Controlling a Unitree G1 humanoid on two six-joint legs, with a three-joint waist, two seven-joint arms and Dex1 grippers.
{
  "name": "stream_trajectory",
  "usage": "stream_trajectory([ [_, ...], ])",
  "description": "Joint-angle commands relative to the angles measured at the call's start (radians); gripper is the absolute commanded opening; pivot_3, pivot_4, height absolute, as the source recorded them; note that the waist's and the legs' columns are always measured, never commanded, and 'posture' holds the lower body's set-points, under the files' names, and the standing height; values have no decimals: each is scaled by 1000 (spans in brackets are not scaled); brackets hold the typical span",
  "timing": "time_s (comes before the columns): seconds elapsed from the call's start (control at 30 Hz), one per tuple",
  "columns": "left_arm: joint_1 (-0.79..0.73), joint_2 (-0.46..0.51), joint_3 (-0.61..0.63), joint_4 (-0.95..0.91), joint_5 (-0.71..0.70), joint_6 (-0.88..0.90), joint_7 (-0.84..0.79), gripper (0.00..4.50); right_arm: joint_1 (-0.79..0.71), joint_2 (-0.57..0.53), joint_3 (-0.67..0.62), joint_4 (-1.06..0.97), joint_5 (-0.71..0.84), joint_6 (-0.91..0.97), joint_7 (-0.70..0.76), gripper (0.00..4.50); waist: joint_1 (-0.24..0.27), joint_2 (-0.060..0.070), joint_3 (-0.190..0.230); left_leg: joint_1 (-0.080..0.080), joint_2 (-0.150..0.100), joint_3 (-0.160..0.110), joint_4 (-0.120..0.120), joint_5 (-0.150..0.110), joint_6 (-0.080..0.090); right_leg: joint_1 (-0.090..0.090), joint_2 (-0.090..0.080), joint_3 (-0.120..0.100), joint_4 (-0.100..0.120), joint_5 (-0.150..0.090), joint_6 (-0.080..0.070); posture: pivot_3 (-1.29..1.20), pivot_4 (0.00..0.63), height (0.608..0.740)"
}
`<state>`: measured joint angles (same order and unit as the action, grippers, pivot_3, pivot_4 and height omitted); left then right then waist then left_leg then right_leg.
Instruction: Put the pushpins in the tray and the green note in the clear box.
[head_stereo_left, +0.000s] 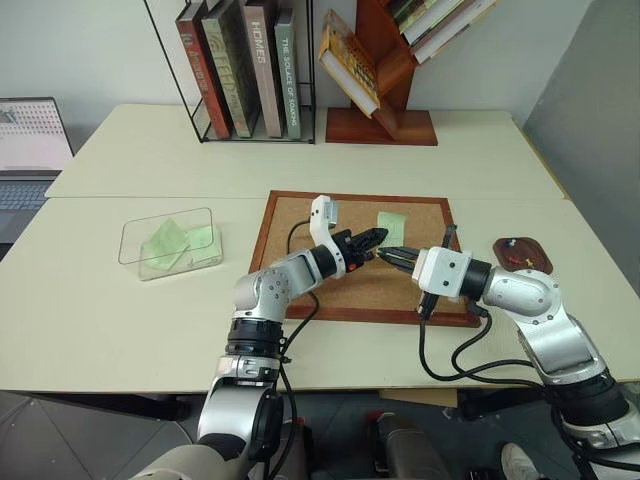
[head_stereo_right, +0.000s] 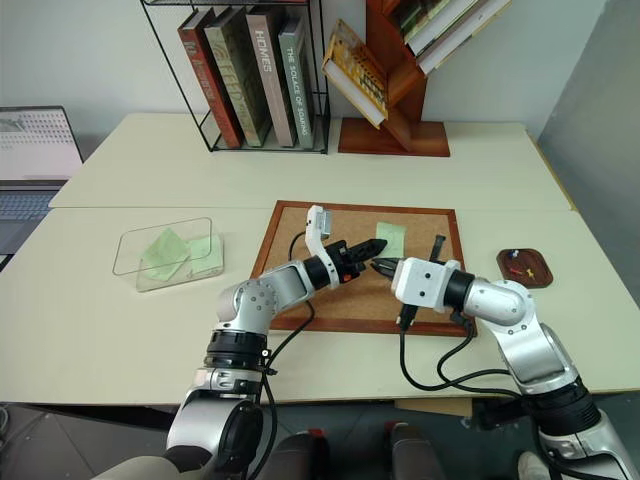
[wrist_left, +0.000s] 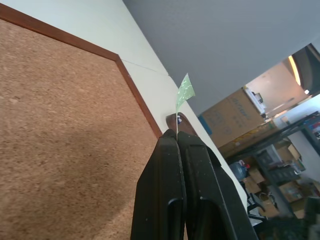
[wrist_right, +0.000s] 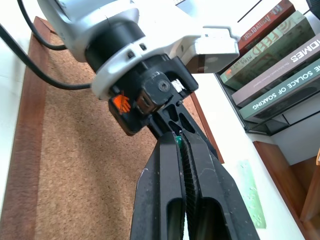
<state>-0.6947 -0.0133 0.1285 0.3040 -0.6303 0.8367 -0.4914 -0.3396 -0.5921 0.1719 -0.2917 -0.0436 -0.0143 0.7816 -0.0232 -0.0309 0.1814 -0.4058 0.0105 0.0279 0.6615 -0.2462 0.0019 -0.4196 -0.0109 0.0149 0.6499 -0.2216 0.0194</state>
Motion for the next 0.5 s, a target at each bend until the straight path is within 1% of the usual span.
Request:
stream_trajectory([
  [0.03, -11, 6, -21, -11, 33, -46, 1, 47, 50, -38, -147, -76, 68, 104, -33, 0, 1, 0, 0, 0, 0, 0, 0, 0, 0, 0, 0, 0, 0, 0, 0, 0, 150, 740],
  [0.1, -2, 14, -32, -40, 46, -64, -2, 47, 88, -49, -224, -77, 97, 181, -58, 0, 7, 0, 0, 0, 0, 0, 0, 0, 0, 0, 0, 0, 0, 0, 0, 0, 150, 740],
  [0.17, 15, 27, -46, -96, 54, -77, -7, 47, 124, -44, -313, -34, 104, 267, -123, 0, 12, 0, 0, 0, 0, 1, 0, 0, 0, 0, -1, 1, 0, 0, 0, 0, 150, 740],
  [0.27, 39, 46, -70, -170, 72, -96, -10, 47, 145, -29, -398, 43, 108, 348, -201, 0, 19, 0, 0, 0, 0, 1, 0, 0, 0, 0, 0, 1, 0, 0, 0, 0, 150, 740],
  [0.33, 57, 55, -82, -225, 77, -100, -2, 47, 135, -18, -439, 116, 117, 399, -248, 0, 20, 0, 0, 0, 0, 2, 0, 0, 0, 0, 0, 1, 0, 0, -1, 0, 150, 740],
  [0.5, 85, 72, -94, -302, 82, -98, 8, 47, 69, -17, -470, 270, 129, 499, -312, 0, 18, 1, 0, 1, 1, 3, 0, 0, 0, 0, 0, 2, 0, 1, -1, 0, 150, 740],
])
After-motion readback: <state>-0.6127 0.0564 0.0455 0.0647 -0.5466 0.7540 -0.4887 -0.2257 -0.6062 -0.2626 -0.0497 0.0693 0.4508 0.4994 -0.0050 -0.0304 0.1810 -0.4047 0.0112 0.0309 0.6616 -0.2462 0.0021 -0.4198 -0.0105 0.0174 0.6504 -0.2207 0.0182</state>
